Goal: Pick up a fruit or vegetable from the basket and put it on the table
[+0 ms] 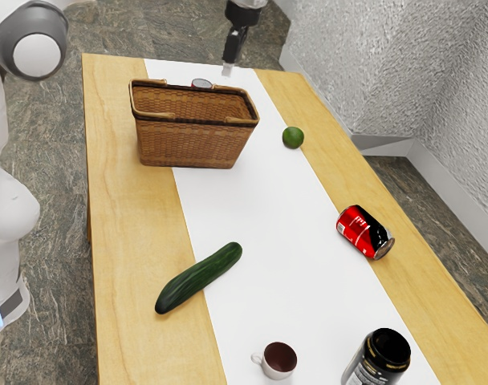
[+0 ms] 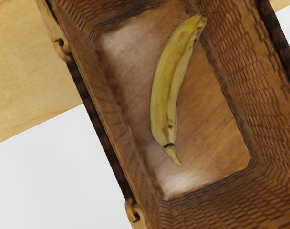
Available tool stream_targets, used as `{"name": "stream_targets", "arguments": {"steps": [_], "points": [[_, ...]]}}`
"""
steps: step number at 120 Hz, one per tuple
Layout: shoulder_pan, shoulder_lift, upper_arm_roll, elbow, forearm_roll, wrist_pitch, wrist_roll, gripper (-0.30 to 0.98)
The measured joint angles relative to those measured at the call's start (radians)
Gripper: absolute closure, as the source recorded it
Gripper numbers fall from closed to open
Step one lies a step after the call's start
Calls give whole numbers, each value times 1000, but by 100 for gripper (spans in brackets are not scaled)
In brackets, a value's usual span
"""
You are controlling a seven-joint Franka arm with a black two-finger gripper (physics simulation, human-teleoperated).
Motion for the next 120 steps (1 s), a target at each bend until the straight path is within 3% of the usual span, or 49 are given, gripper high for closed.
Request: {"name": "stream_targets", "arguments": {"steps": [27, 34, 39, 43, 59, 65, 79, 120], "points": [[430, -11, -6, -1, -7, -3, -39, 0], [495, -35, -3, -1, -7, -20, -47, 0], [447, -43, 9, -1, -5, -31, -52, 0], [347, -47, 15, -1, -3, -38, -56, 0], [-365, -47, 50, -5, 1, -59, -54, 0], [-509, -101, 71, -86, 2, -42, -39, 0], [-314, -257, 81, -307, 4, 43, -2, 0], [-171, -298, 152, -345, 6, 147, 142, 0]]}}
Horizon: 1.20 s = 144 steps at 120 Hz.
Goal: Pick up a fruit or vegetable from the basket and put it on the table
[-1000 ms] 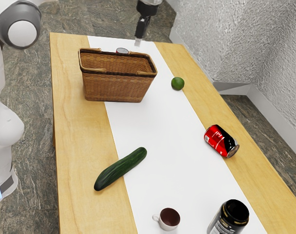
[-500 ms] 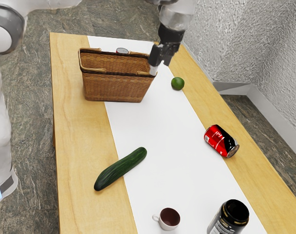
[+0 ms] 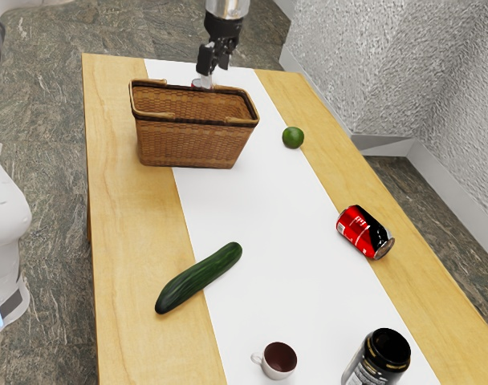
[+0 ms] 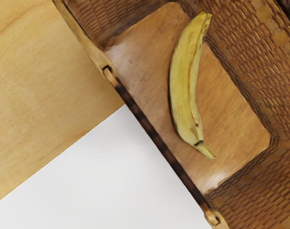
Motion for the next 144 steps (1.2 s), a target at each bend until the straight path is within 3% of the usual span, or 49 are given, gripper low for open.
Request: {"name": "stream_targets", "arguments": {"steps": [106, 144], "points": [[186, -9, 46, -105, -16, 22, 341, 0], [210, 77, 42, -111, -8, 68, 396, 0]]}}
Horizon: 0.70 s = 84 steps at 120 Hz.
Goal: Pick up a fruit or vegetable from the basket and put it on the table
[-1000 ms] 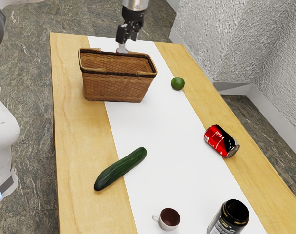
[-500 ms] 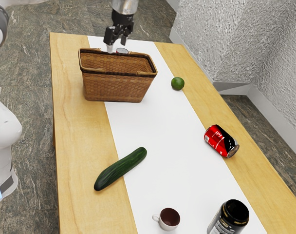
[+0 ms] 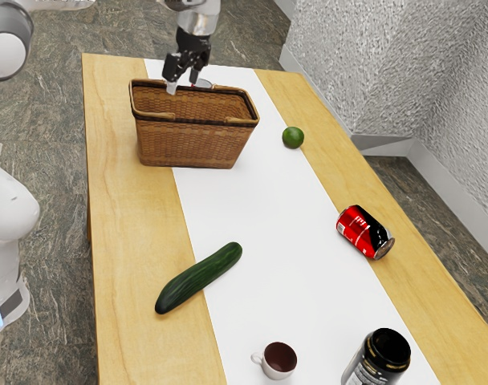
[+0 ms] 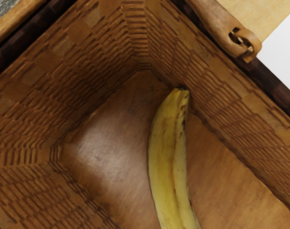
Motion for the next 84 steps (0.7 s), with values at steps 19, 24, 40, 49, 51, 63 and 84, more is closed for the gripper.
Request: {"name": "stream_targets", "arguments": {"steps": [19, 24, 40, 49, 51, 63, 84], "points": [[2, 0, 2, -74, -4, 61, 18, 0], [2, -1, 4, -91, -5, 73, 22, 0], [2, -2, 18, -122, -8, 105, 33, 0], [2, -1, 35, -124, -8, 116, 41, 0], [2, -1, 40, -124, -9, 118, 43, 0], [-4, 9, 55, -125, -9, 127, 53, 0], [-11, 58, 56, -124, -7, 164, 66, 0]]}}
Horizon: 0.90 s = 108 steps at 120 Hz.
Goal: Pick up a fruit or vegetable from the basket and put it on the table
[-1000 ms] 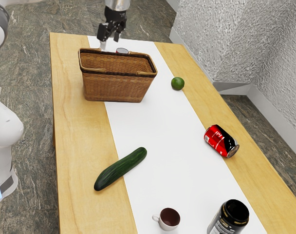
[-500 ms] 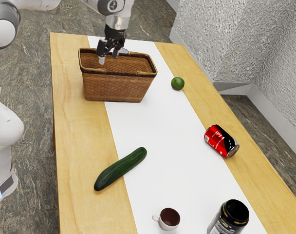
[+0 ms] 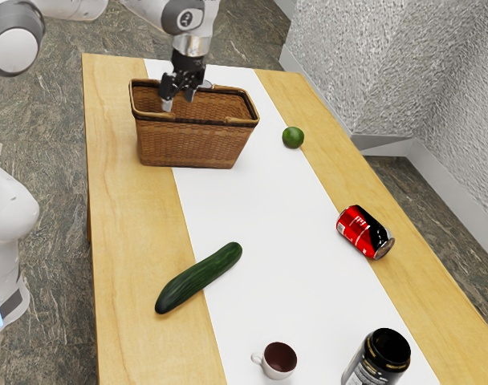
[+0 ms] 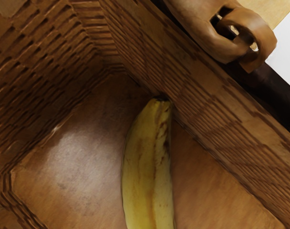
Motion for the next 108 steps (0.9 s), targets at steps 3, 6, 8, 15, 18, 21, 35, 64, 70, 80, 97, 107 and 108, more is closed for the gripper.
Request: {"name": "stream_targets", "arguments": {"steps": [3, 6, 8, 15, 18, 21, 35, 64, 70, 80, 97, 107, 108], "points": [[-3, 5, 0, 0, 0, 7, 2, 0], [-6, 11, 0, 0, 0, 14, 3, 0], [-9, 14, 0, 0, 0, 19, 4, 0], [-17, 26, 0, 1, 0, 35, 7, 0], [-22, 29, 0, 1, -1, 42, 7, 0], [-26, 32, 0, 1, -6, 47, 2, 0], [-33, 35, 0, -3, -19, 66, -18, 0], [-29, 35, 1, -64, -28, 88, -49, 0], [-29, 37, 1, -67, -28, 90, -53, 0], [-36, 40, 0, -70, -28, 94, -60, 0], [-45, 43, 0, -76, -25, 97, -59, 0], [-48, 46, 0, -83, -24, 99, -58, 0], [-48, 47, 0, -84, -24, 99, -58, 0]]}}
